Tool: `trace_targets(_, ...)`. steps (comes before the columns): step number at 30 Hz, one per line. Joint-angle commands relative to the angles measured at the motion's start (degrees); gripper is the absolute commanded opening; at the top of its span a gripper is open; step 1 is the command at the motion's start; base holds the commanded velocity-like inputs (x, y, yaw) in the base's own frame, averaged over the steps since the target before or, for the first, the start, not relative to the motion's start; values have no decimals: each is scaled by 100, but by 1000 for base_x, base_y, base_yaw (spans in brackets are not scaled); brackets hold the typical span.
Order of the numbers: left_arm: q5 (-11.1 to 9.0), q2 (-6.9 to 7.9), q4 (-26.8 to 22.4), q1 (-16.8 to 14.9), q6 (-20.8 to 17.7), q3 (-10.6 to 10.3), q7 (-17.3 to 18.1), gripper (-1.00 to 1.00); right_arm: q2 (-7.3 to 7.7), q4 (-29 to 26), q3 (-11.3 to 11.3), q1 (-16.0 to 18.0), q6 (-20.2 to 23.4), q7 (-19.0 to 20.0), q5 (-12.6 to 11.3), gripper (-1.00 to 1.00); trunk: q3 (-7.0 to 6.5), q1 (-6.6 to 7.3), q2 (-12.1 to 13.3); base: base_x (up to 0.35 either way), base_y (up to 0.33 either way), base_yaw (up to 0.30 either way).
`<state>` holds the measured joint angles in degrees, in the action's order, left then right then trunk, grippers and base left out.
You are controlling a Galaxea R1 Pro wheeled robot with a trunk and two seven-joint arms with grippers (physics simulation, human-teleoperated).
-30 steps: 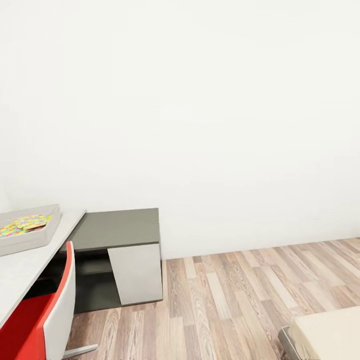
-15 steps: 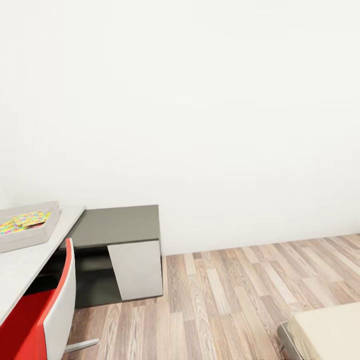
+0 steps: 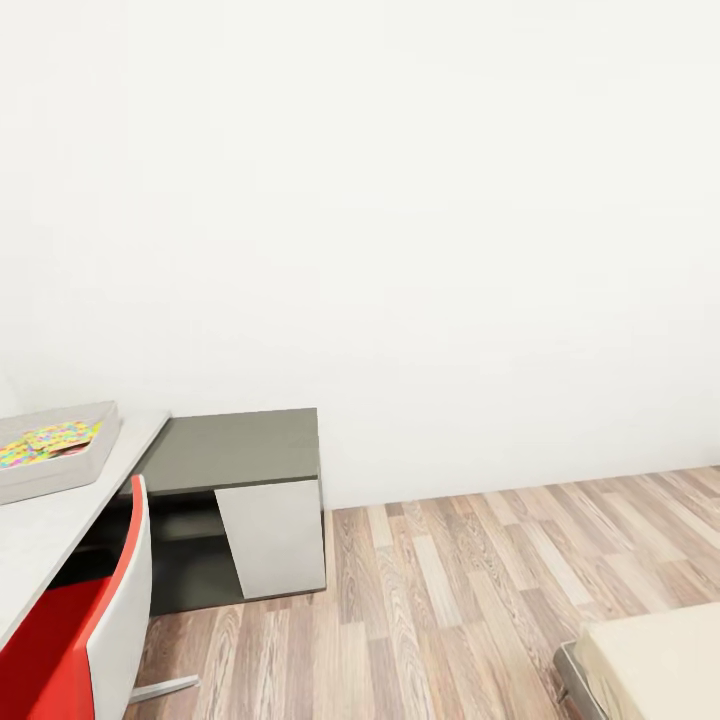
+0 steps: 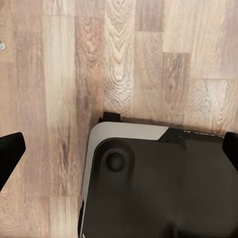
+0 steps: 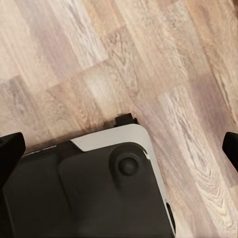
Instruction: Put all the toys in the child's room - the three board games (two on the bed and one on the table), the two jigsaw puzzles on the table, and the tennis ball on the table - inside the toy box on the table in the child's room.
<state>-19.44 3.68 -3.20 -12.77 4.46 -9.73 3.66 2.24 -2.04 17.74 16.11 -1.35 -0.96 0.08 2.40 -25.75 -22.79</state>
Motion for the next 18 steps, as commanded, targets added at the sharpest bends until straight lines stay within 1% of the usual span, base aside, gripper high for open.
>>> trace_targets(1,-60,2,9,-6,17,-47,21,100,-8,7,19,6,-14,-10,1,100,13,-3,-13,0,0,0)
trace_targets(12,-60,2,14,-6,-47,-55,19,100,-28,7,19,6,-14,-10,5,100,13,-3,-13,0,0,0)
trace_targets(14,-60,2,35,-6,-57,-55,16,100,-25,5,19,6,-14,-12,56,100,13,-3,-13,0,0,0)
trace_targets(16,-60,2,69,-6,-62,-55,14,100,-24,7,19,6,-15,-23,212,100,13,-3,-12,0,0,0)
trace_targets(17,-60,2,86,-6,-64,-55,13,100,-20,7,19,6,-16,-41,382,100,13,-3,-12,0,0,0)
trace_targets(18,-60,2,93,-6,-67,-55,12,100,-18,6,21,6,-18,-54,482,100,13,-3,-12,0,0,0)
